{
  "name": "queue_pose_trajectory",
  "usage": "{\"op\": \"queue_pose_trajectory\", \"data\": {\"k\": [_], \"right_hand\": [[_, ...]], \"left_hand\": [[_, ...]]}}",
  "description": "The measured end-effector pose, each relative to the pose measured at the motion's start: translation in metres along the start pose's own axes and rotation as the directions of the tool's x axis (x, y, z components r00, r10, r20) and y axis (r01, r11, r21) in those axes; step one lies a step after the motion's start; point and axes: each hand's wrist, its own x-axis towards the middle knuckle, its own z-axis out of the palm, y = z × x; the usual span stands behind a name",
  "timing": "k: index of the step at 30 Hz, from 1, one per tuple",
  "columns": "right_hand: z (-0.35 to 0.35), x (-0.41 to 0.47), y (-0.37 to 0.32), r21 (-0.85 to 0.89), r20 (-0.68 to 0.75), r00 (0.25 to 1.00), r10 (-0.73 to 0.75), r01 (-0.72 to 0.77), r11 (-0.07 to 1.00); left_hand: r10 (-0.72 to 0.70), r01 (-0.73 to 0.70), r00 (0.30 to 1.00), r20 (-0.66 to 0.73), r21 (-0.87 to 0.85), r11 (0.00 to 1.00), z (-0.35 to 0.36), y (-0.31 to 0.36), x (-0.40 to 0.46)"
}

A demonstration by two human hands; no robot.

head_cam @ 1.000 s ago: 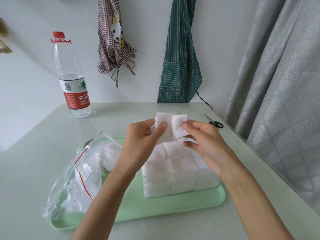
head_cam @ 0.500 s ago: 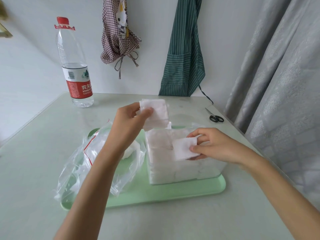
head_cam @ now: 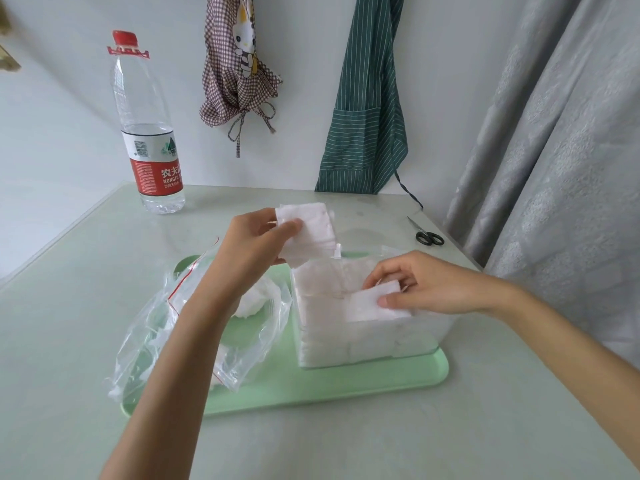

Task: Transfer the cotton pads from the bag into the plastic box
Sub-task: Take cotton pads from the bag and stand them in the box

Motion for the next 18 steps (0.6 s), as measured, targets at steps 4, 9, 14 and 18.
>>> {"op": "queue_pose_trajectory", "data": {"k": [4, 9, 14, 18], "right_hand": [[0.012, -0.001, -0.002, -0.160, -0.166, 0.984, -0.068, 0.041, 0.986], [0.008, -0.001, -0.005, -0.485, -0.259, 0.951, -0.166, 0.020, 0.874], [0.014, -0.006, -0.039, -0.282, -0.542, 0.697, -0.470, 0.376, 0.883], [0.030, 0.004, -0.039, -0.434, -0.481, 0.739, -0.472, 0.267, 0.860]], "left_hand": [[-0.069, 0.069, 0.996, 0.062, -0.002, 0.998, -0.001, 0.000, -0.001], [-0.067, 0.071, 0.990, 0.120, -0.029, 0.997, -0.001, 0.003, -0.002], [-0.089, 0.098, 0.985, 0.150, -0.051, 0.994, 0.005, 0.007, -0.009], [-0.095, 0.125, 0.956, 0.278, -0.089, 0.988, 0.004, 0.011, -0.011]]}}
